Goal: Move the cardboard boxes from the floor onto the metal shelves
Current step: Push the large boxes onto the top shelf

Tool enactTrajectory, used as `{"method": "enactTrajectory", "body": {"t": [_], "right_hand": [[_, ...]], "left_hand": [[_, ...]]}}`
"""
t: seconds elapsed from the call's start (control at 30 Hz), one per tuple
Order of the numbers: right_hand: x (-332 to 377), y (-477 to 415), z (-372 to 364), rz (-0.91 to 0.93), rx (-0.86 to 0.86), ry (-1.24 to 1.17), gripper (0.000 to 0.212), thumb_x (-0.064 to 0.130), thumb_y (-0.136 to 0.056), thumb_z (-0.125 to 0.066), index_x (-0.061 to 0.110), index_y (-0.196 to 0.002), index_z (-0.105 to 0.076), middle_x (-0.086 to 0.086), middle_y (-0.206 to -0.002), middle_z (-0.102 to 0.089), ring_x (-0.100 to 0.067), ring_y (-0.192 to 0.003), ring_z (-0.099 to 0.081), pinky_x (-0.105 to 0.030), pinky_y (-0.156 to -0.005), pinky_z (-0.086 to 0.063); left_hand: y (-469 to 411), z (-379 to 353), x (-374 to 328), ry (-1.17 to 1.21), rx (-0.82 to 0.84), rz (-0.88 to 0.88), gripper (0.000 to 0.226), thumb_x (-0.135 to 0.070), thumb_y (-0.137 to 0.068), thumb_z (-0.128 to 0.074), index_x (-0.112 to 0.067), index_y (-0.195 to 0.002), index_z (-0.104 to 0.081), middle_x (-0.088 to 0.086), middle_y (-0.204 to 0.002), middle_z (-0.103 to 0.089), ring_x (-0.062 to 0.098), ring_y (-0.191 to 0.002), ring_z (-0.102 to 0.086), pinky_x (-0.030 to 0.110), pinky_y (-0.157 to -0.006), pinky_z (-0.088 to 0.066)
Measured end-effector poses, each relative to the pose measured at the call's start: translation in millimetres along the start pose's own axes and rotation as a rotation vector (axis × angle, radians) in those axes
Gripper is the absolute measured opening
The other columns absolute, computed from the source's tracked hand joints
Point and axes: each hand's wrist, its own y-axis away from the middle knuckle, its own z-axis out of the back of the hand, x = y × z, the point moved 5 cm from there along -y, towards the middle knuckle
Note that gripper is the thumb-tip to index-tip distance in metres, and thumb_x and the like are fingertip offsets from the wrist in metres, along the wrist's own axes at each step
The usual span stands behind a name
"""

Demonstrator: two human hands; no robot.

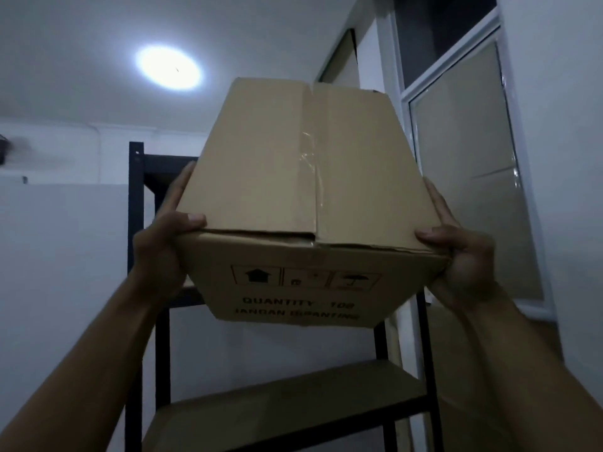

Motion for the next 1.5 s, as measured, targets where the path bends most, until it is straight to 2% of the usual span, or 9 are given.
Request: {"method": "enactTrajectory", "body": {"t": [0.53, 0.63, 0.8, 0.9, 1.0, 1.13, 1.33, 1.4, 1.5], "right_hand": [[13.2, -171.9, -70.9, 0.135, 0.178, -0.237, 0.072, 0.016, -0.074, -0.047, 0.028, -0.146, -0.049, -0.005, -0.130, -0.068, -0.032, -0.113, -0.068, -0.036, -0.080, -0.059], [9.6, -195.1, -90.2, 0.186, 0.173, -0.265, 0.053, 0.021, -0.074, -0.049, 0.031, -0.123, -0.067, 0.001, -0.114, -0.076, -0.026, -0.104, -0.072, -0.033, -0.077, -0.060], [-4.6, -235.0, -104.5, 0.222, -0.008, -0.257, 0.055, 0.034, -0.075, -0.056, 0.013, -0.124, -0.068, -0.008, -0.117, -0.071, -0.033, -0.111, -0.065, -0.039, -0.086, -0.054], [-5.4, -251.7, -115.1, 0.306, -0.040, -0.207, 0.057, 0.039, -0.078, -0.056, 0.005, -0.122, -0.069, -0.013, -0.129, -0.063, -0.033, -0.122, -0.059, -0.042, -0.096, -0.050], [-3.7, -265.6, -128.6, 0.414, 0.007, -0.156, 0.052, 0.040, -0.079, -0.061, 0.008, -0.120, -0.067, -0.009, -0.121, -0.066, -0.022, -0.110, -0.065, -0.036, -0.088, -0.051], [-12.3, -280.6, -141.0, 0.579, 0.031, 0.098, 0.074, 0.037, -0.078, -0.071, 0.019, -0.146, -0.048, -0.008, -0.139, -0.055, -0.029, -0.123, -0.059, -0.041, -0.093, -0.056], [-80.6, -272.4, -146.8, 0.636, -0.151, 0.318, 0.083, 0.063, -0.068, -0.079, 0.032, -0.138, -0.048, 0.017, -0.120, -0.065, -0.004, -0.099, -0.069, -0.024, -0.073, -0.061], [-114.7, -260.7, -141.9, 0.676, -0.202, 0.373, 0.082, 0.070, -0.065, -0.076, 0.040, -0.135, -0.046, 0.026, -0.116, -0.063, 0.005, -0.098, -0.066, -0.014, -0.067, -0.057], [-163.7, -255.5, -138.5, 0.633, -0.196, 0.434, 0.074, 0.073, -0.065, -0.074, 0.046, -0.128, -0.047, 0.027, -0.111, -0.065, 0.003, -0.093, -0.068, -0.019, -0.064, -0.059]], "left_hand": [[-119.7, 40.4, -87.5, -0.228, -0.207, -0.283, 0.066, -0.021, -0.073, -0.046, -0.019, -0.139, -0.053, 0.005, -0.129, -0.060, 0.025, -0.111, -0.062, 0.035, -0.085, -0.049], [-136.3, 58.1, -92.5, -0.280, -0.220, -0.297, 0.074, -0.038, -0.069, -0.059, -0.024, -0.141, -0.051, 0.001, -0.130, -0.061, 0.020, -0.111, -0.064, 0.033, -0.084, -0.050], [-161.9, 83.9, -90.1, -0.462, -0.186, -0.315, 0.095, -0.059, -0.049, -0.080, -0.037, -0.137, -0.051, -0.008, -0.132, -0.053, 0.018, -0.108, -0.061, 0.029, -0.078, -0.056], [-176.4, 100.4, -85.2, -0.569, -0.166, -0.364, 0.104, -0.058, -0.037, -0.091, -0.040, -0.132, -0.052, -0.006, -0.124, -0.054, 0.012, -0.102, -0.066, 0.025, -0.074, -0.059], [-188.4, 121.7, -81.6, -0.606, -0.253, -0.455, 0.089, -0.049, -0.048, -0.088, -0.037, -0.129, -0.053, -0.002, -0.120, -0.057, 0.018, -0.104, -0.066, 0.030, -0.074, -0.061], [-206.0, 140.2, -83.7, -0.645, -0.360, -0.507, 0.088, -0.059, -0.057, -0.083, -0.031, -0.132, -0.047, 0.003, -0.117, -0.058, 0.025, -0.105, -0.066, 0.045, -0.082, -0.061], [-228.7, 152.1, -85.7, -0.793, -0.527, -0.528, 0.075, -0.079, -0.065, -0.069, -0.031, -0.118, -0.048, -0.014, -0.103, -0.059, 0.004, -0.092, -0.061, 0.024, -0.069, -0.054], [-235.0, 156.5, -83.9, -0.824, -0.566, -0.535, 0.072, -0.079, -0.068, -0.067, -0.029, -0.116, -0.048, -0.010, -0.103, -0.059, 0.004, -0.090, -0.060, 0.020, -0.066, -0.048], [-245.0, 166.4, -79.2, -0.857, -0.639, -0.528, 0.075, -0.080, -0.071, -0.064, -0.024, -0.117, -0.048, -0.003, -0.110, -0.059, 0.014, -0.095, -0.060, 0.024, -0.069, -0.048]]}}
